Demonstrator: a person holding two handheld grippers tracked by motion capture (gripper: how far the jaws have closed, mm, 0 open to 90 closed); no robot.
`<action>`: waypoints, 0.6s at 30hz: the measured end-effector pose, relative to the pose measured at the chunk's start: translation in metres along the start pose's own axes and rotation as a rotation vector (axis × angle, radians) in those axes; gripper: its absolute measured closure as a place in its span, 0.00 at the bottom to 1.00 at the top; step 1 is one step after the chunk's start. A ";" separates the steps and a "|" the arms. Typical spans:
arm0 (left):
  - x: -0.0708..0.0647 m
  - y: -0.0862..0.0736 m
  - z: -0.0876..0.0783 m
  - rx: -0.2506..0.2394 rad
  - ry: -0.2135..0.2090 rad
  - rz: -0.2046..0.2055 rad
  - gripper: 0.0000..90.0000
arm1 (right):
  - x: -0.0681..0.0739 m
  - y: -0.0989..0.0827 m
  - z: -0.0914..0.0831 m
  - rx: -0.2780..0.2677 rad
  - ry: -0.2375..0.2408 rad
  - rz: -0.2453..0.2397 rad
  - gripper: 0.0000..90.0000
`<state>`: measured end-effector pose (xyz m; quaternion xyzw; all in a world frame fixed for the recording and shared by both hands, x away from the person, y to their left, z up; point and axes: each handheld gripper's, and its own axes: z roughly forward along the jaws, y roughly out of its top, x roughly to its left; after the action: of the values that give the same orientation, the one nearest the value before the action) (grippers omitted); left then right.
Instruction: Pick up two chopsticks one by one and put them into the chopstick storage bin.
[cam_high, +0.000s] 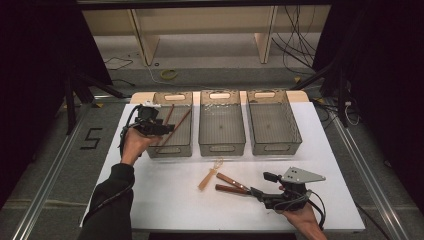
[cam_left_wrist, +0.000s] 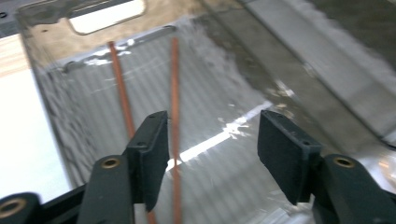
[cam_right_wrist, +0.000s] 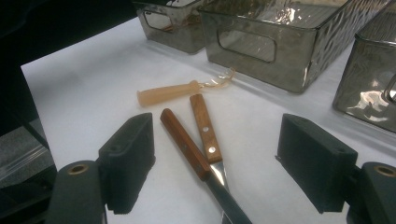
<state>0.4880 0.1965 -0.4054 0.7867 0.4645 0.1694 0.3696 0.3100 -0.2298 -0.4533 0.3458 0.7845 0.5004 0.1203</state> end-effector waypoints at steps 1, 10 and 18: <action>-0.003 -0.002 -0.003 -0.001 -0.009 0.004 0.44 | 0.000 0.000 0.000 0.001 0.000 0.000 0.31; -0.031 -0.015 -0.017 -0.006 -0.076 0.025 0.34 | 0.001 0.000 0.000 0.001 0.000 -0.004 0.31; -0.055 -0.021 -0.018 0.021 -0.141 0.069 0.29 | 0.002 0.001 -0.002 -0.006 -0.002 -0.009 0.31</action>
<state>0.4360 0.1631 -0.4050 0.8160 0.4119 0.1213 0.3870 0.3076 -0.2292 -0.4516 0.3426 0.7844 0.5020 0.1243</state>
